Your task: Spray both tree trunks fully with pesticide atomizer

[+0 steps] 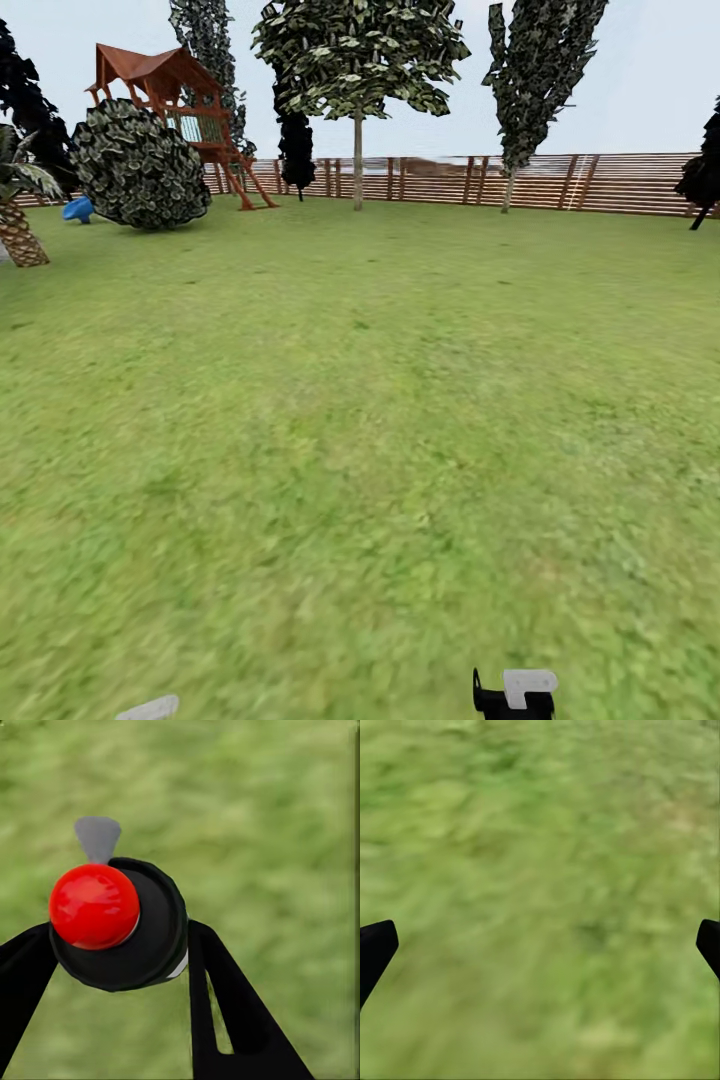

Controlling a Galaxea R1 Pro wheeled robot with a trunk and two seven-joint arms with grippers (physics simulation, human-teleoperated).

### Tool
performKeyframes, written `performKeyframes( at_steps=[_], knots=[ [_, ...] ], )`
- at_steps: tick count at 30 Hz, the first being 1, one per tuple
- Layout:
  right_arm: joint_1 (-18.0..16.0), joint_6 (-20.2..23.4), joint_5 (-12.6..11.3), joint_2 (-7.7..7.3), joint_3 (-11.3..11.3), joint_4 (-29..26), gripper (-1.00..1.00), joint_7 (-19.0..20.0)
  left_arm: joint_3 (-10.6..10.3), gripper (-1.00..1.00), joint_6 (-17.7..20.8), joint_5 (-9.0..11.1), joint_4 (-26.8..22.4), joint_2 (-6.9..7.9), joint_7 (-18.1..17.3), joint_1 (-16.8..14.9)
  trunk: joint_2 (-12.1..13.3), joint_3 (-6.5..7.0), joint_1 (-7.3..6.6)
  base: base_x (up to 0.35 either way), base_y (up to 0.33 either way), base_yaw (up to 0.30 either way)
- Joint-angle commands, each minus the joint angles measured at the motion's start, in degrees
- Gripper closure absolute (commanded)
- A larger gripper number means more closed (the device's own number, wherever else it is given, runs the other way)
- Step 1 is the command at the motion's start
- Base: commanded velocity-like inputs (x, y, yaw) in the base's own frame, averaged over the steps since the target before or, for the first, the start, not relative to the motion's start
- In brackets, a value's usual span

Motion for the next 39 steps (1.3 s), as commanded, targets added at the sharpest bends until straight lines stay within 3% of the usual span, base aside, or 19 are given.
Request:
performKeyframes(
  at_steps=[1, 7, 39],
  knots=[
    [0.33, 0.01, 0.61, 0.02, -0.31, 0.06, -1.0, -0.37, -0.49, 1.0, -0.16, 0.36, 0.01, 0.01, 0.16, -0.03, -0.02, -0.05, 0.02, 0.338, 0.0, -0.001],
    [2.39, 0.09, 0.61, 0.02, -0.32, 0.03, -1.0, -0.36, -0.49, 1.0, -0.16, 0.35, 0.01, 0.01, 0.16, -0.02, -0.02, -0.05, 0.02, 0.338, 0.0, 0.0],
    [2.52, 0.1, 0.61, 0.02, -0.32, 0.03, -1.0, -0.36, -0.55, 1.0, -0.21, 0.26, 0.01, 0.01, 0.16, -0.02, -0.02, -0.05, 0.02, 0.338, 0.0, 0.0]
  ],
)
